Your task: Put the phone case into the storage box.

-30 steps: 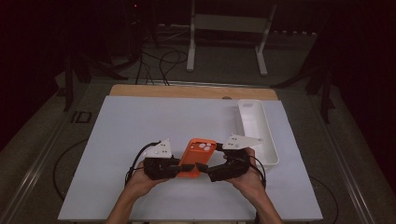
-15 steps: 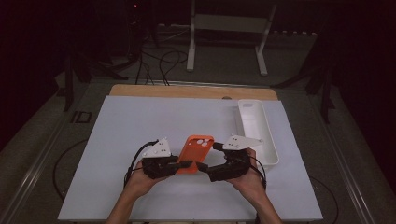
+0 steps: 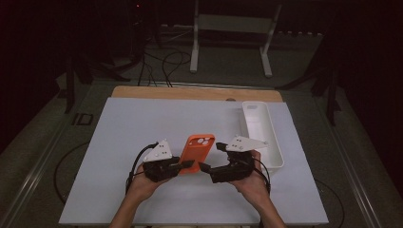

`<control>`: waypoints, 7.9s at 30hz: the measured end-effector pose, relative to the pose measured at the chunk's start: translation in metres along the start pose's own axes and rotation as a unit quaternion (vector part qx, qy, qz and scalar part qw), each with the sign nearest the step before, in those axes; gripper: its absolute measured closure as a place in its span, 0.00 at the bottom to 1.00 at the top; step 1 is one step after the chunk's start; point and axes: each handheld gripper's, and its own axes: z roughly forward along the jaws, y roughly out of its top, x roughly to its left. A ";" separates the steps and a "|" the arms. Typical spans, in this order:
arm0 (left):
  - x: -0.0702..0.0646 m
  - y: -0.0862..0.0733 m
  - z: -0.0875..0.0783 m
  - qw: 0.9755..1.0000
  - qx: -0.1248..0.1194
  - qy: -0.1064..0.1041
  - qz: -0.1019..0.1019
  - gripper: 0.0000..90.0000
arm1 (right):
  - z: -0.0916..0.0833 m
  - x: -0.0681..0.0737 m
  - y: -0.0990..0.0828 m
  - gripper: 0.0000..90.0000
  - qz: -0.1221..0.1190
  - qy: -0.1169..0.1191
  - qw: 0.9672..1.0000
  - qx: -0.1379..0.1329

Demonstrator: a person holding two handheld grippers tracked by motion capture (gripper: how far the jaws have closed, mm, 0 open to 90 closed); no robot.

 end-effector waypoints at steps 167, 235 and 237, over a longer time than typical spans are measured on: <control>-0.015 -0.004 0.018 0.982 -0.038 0.172 -0.069 0.08 | 0.039 0.009 0.040 0.18 0.095 -0.110 0.988 -0.060; 0.016 -0.087 -0.096 0.966 -0.024 0.245 -0.080 0.01 | 0.022 -0.007 0.039 0.18 0.078 -0.145 0.985 -0.056; 0.015 -0.089 -0.097 0.965 -0.026 0.248 -0.079 0.01 | 0.022 -0.007 0.040 0.18 0.080 -0.145 0.985 -0.056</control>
